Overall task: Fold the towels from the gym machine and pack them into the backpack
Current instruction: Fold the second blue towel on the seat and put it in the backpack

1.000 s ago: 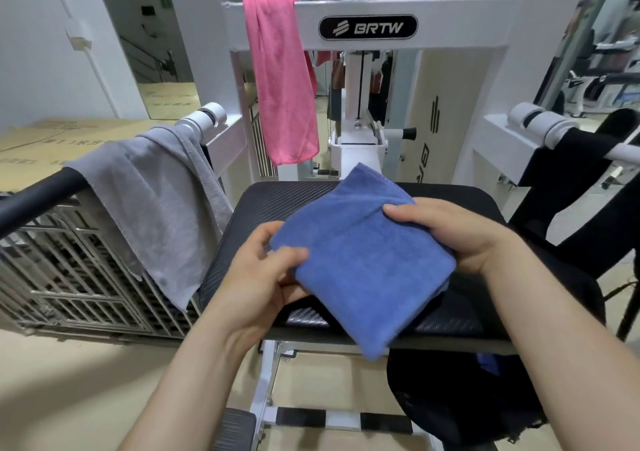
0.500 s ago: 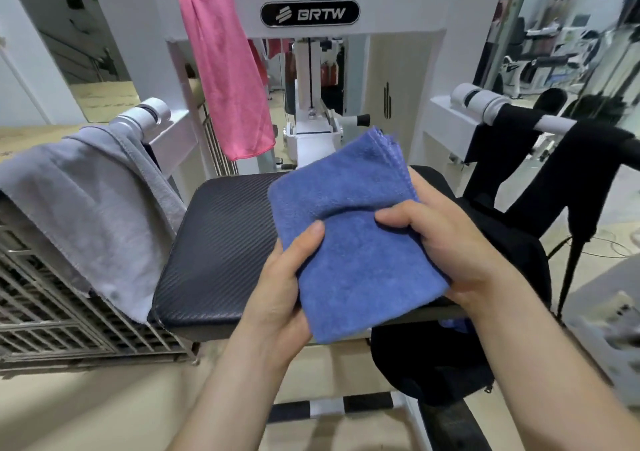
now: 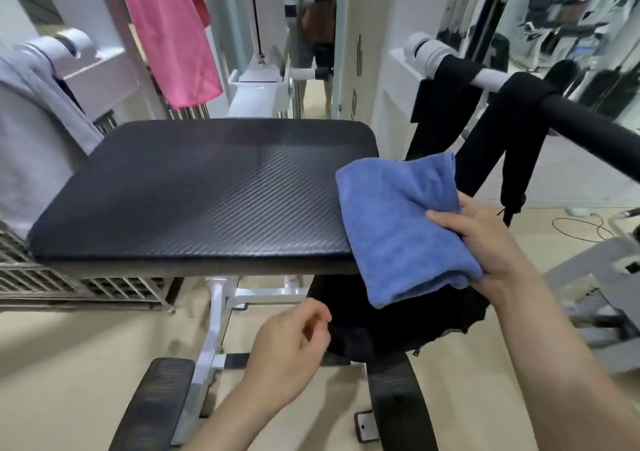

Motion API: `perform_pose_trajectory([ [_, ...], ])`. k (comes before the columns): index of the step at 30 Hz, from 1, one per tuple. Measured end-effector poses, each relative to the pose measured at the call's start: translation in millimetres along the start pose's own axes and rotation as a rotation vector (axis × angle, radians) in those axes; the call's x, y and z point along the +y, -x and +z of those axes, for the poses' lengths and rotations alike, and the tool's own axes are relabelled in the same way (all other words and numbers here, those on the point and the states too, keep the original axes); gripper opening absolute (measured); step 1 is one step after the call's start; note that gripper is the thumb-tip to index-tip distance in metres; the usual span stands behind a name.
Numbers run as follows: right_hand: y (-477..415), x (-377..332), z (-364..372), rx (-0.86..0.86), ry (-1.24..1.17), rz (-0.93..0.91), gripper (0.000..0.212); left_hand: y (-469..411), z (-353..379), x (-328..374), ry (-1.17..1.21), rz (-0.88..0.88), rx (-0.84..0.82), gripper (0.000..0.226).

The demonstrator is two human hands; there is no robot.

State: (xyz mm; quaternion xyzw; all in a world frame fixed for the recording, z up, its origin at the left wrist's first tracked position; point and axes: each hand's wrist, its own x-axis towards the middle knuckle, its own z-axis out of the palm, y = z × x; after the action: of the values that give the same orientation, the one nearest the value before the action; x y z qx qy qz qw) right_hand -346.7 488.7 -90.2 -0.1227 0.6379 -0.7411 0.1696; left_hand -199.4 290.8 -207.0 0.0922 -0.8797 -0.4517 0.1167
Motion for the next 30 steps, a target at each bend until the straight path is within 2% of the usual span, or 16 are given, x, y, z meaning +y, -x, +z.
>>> perform_pose_trajectory([
  [2,0.4,16.4,-23.4,0.026,-0.073,0.076,0.018,-8.5,38.2,-44.0,-0.185,-0.102,-0.085,0.020],
  [5,-3.1,41.0,-49.2,0.059,-0.152,0.141,0.023,-42.3,76.1,-92.0,-0.261,-0.370,-0.051,0.027],
  [7,-6.3,53.5,-63.2,0.074,-0.103,0.126,0.026,-60.9,93.4,-115.2,-0.310,-0.510,-0.136,0.034],
  [9,-10.4,67.8,-76.7,0.102,0.109,0.090,0.025,-70.8,112.2,-133.3,-0.181,-0.615,-0.179,0.041],
  [12,-14.4,94.8,-92.6,0.097,0.629,-0.044,0.027,-74.3,138.2,-147.6,0.090,-0.771,-0.069,0.047],
  [15,-13.4,110.7,-100.8,0.048,0.923,-0.152,0.037,-75.4,148.5,-131.8,0.275,-0.776,0.192,0.053],
  [16,-12.8,111.9,-102.1,0.034,0.976,-0.169,0.037,-75.3,147.1,-114.4,0.363,-0.756,0.229,0.057],
  [20,-7.5,105.6,-103.3,-0.030,1.148,-0.241,0.034,-70.8,139.5,-34.0,0.591,-0.622,0.229,0.070],
  [23,-2.9,97.7,-101.2,-0.055,1.247,-0.319,0.027,-49.6,130.0,10.4,0.733,-0.633,0.234,0.067],
  [25,-2.6,96.6,-98.3,-0.057,1.337,-0.316,0.023,-31.1,114.9,21.3,0.852,-0.660,0.294,0.063],
  [27,-6.8,99.8,-94.3,-0.037,1.390,-0.274,0.021,-19.4,95.7,19.5,0.856,-0.650,0.364,0.058],
  [30,2.4,106.7,-75.2,-0.022,1.522,-0.268,0.022,6.2,56.7,19.6,0.642,-0.624,0.357,0.065],
])
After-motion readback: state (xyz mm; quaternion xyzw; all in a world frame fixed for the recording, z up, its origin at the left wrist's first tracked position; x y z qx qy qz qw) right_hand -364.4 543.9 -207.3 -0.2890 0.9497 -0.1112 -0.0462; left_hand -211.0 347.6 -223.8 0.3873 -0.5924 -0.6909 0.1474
